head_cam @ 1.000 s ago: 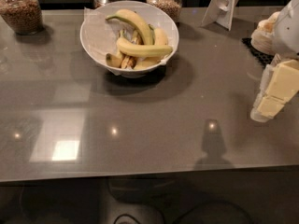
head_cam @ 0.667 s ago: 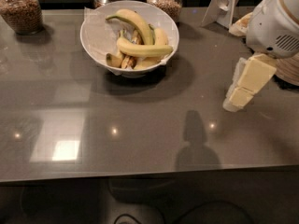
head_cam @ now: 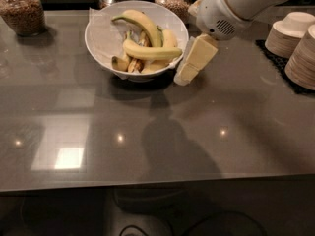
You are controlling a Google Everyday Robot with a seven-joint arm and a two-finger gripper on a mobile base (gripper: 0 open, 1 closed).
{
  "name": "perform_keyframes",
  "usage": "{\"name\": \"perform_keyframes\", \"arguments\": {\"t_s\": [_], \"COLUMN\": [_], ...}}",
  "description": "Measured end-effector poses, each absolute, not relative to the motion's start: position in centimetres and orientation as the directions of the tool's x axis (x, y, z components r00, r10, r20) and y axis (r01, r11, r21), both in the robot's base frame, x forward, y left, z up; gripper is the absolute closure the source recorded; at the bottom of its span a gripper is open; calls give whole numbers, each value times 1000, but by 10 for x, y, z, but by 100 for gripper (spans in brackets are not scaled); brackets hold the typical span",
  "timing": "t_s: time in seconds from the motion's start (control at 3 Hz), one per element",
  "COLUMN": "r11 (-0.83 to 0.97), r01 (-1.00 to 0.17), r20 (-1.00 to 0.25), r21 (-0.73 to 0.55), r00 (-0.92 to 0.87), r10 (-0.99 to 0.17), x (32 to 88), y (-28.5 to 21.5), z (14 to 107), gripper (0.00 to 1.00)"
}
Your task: Pick banana from white bowl
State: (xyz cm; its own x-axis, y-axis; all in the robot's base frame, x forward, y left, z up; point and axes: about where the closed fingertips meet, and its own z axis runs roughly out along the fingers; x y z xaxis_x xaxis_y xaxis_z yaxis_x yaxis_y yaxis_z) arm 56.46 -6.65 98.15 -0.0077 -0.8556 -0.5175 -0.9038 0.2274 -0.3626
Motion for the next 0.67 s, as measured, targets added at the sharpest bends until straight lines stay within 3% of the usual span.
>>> {"name": "perform_keyframes", "arguments": {"t_s": [0.33, 0.67], "r11": [235, 235], "r01": [-868, -868], "r20": [-570, -570], "r21": [-437, -437], "r00": [65, 65], "r10": [-819, -819], "x": [615, 615], "y": [-19, -19], "z": [980, 980], "gripper": [0, 0]}}
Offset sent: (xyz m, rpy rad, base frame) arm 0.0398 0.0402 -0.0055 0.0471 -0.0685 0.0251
